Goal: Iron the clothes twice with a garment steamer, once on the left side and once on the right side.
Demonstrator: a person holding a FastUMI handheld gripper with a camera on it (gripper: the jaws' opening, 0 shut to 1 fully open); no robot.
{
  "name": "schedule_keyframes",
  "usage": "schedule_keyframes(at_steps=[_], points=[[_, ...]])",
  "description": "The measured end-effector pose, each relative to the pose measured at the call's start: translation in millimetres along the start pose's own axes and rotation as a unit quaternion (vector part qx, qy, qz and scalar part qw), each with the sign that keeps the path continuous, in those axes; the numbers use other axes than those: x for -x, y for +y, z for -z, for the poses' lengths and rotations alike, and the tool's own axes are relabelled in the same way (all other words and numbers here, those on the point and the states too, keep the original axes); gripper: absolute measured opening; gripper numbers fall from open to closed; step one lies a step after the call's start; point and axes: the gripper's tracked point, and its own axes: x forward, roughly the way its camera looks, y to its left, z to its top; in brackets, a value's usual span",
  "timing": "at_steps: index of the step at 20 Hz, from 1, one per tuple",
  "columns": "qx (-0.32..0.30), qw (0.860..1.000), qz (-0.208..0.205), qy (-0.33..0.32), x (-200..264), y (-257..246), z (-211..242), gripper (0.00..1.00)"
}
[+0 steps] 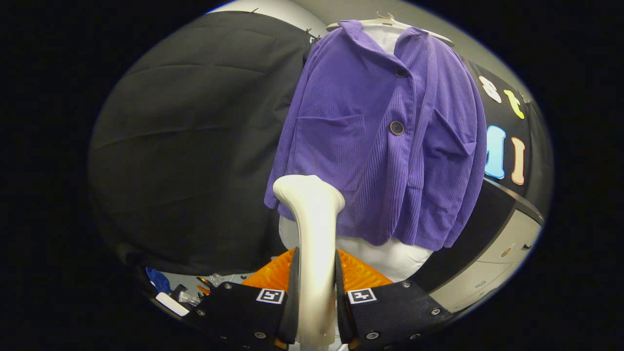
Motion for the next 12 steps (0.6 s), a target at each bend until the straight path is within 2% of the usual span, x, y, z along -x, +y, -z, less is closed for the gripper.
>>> schedule_keyframes(at_steps=[5, 12], points=[[-0.012, 1.0, -0.006, 0.006, 17, -1, 10, 0.33], [-0.04, 0.998, -0.01, -0.054, 96, -29, -11, 0.33]])
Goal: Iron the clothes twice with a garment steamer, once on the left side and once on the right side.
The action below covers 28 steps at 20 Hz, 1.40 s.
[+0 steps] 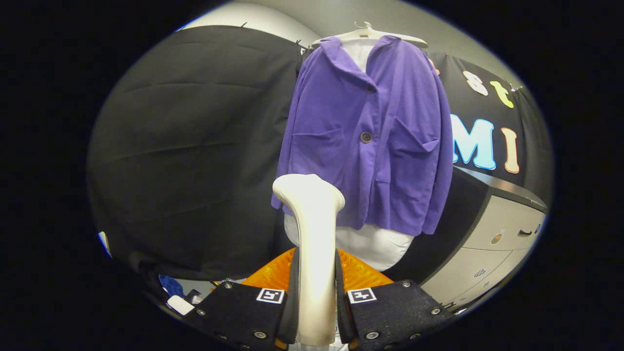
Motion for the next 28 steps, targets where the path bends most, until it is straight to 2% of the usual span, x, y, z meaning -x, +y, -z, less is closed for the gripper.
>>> schedule_keyframes(at_steps=[3, 10, 14, 21, 28], points=[[-0.019, 0.999, 0.015, -0.032, 40, -33, -24, 0.33], [-0.06, 0.991, 0.078, -0.09, 138, -129, -65, 0.33], [-0.073, 0.981, 0.116, -0.14, 190, -171, -81, 0.33], [-0.077, 0.965, 0.171, -0.182, 270, -239, -90, 0.32], [-0.109, 0.941, 0.225, -0.226, 315, -283, -103, 0.32]])
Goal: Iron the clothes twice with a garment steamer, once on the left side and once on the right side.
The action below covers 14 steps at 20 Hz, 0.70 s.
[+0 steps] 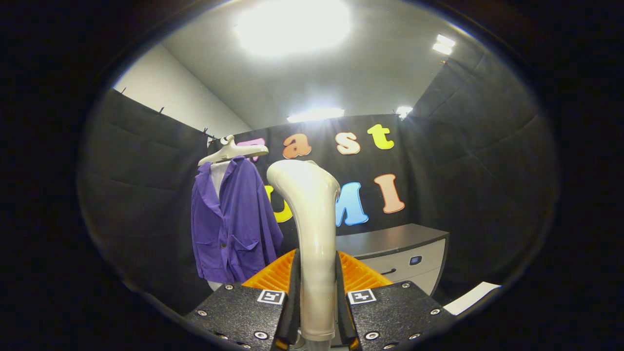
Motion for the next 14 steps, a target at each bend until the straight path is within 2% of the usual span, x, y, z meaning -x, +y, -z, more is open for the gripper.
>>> schedule_keyframes(at_steps=[5, 14], points=[[-0.011, 0.999, 0.032, -0.008, -4, -14, -6, 0.32], [-0.001, 0.999, 0.036, 0.001, -10, 0, 0, 0.32]])
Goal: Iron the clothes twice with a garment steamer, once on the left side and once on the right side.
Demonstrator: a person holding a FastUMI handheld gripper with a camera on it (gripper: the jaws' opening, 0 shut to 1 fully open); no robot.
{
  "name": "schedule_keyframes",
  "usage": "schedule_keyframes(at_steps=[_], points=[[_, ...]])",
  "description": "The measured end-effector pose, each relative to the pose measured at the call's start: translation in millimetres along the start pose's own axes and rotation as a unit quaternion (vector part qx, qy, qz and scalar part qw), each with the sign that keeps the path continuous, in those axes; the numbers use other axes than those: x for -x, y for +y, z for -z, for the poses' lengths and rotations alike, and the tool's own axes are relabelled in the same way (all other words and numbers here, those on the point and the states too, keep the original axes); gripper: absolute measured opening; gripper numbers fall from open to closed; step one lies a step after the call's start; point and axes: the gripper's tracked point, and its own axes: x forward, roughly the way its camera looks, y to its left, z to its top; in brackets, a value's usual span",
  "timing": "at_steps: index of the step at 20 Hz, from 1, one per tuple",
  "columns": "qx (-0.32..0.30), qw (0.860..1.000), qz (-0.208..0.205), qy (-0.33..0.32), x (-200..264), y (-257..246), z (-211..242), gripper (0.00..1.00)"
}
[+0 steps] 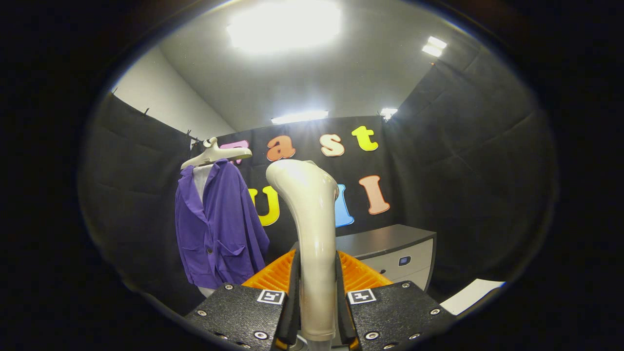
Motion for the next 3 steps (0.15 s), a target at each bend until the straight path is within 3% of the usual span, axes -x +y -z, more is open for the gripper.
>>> schedule_keyframes(at_steps=[3], points=[[0.003, 1.0, 0.003, 0.002, -1.1, 2.3, 1.8, 0.32]])
